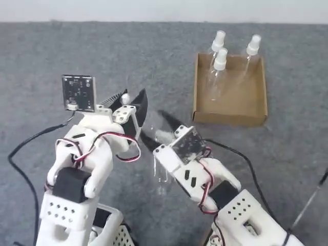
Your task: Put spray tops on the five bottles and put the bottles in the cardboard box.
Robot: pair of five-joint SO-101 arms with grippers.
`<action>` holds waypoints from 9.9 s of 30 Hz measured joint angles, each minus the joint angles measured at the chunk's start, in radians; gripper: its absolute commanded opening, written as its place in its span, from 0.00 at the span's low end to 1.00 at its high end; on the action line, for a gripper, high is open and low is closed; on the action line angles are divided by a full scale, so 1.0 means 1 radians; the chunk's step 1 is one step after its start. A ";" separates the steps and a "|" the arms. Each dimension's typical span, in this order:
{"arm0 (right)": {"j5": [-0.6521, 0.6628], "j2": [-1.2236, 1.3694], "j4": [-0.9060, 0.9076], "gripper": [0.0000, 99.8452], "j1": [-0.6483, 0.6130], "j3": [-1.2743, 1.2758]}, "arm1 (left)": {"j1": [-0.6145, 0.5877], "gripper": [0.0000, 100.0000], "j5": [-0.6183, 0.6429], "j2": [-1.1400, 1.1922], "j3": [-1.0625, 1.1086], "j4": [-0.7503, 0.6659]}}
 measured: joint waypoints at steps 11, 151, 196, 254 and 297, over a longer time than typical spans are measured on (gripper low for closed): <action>-0.080 0.000 -0.035 0.01 0.017 0.000 | 0.068 0.13 -0.037 0.000 -0.100 0.000; -0.054 1.381 0.290 0.01 0.819 -1.198 | -0.103 0.01 -0.193 -0.535 0.623 -0.112; -0.057 1.387 0.325 0.14 0.802 -1.191 | -0.103 0.01 -0.193 -0.535 0.623 -0.112; -0.026 0.904 1.344 0.31 0.434 -1.255 | -0.146 0.01 -0.193 -0.535 0.623 -0.112; -0.463 1.003 0.830 0.09 -0.150 -0.684 | -0.351 0.01 -0.193 -0.535 0.560 -0.109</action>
